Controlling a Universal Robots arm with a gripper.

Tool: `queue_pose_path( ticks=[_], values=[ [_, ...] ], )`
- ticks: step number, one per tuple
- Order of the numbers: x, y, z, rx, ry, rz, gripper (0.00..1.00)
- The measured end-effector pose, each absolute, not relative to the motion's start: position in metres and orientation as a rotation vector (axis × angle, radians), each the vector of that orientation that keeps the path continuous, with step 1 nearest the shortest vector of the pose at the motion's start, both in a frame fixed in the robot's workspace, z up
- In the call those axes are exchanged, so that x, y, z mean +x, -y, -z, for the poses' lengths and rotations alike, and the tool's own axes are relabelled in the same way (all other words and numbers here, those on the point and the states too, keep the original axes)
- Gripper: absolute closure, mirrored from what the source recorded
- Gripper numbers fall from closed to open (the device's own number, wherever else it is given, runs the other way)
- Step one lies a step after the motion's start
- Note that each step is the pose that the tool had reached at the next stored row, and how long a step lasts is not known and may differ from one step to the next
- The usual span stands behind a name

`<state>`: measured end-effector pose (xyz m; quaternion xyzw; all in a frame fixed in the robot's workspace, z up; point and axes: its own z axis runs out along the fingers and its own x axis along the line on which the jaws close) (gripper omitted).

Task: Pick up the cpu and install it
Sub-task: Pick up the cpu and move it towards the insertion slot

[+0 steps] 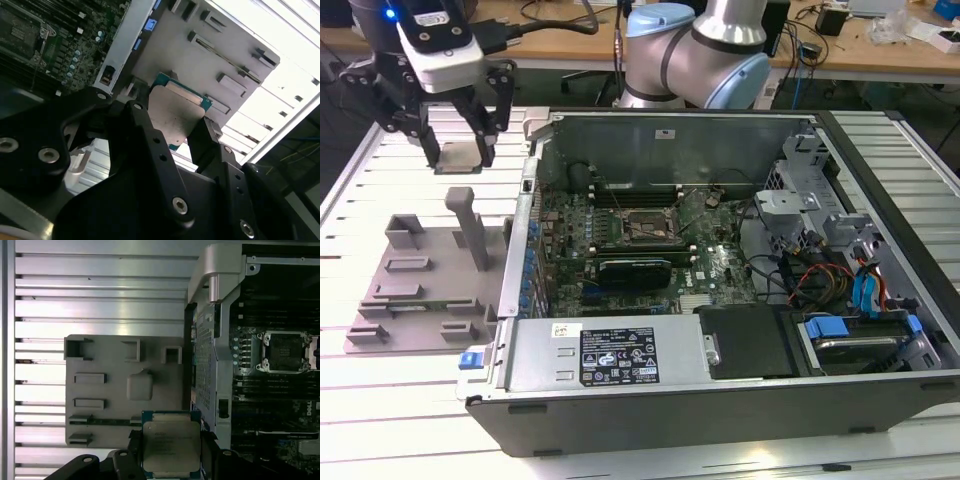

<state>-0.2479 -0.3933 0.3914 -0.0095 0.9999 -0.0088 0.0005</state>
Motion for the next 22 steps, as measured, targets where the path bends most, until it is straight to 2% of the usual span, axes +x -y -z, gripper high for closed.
queue_pose_path(
  ticks=[22],
  values=[
    [-0.166,0.393,-0.391,-0.03,-3.143,0.028,0.45]
  ],
)
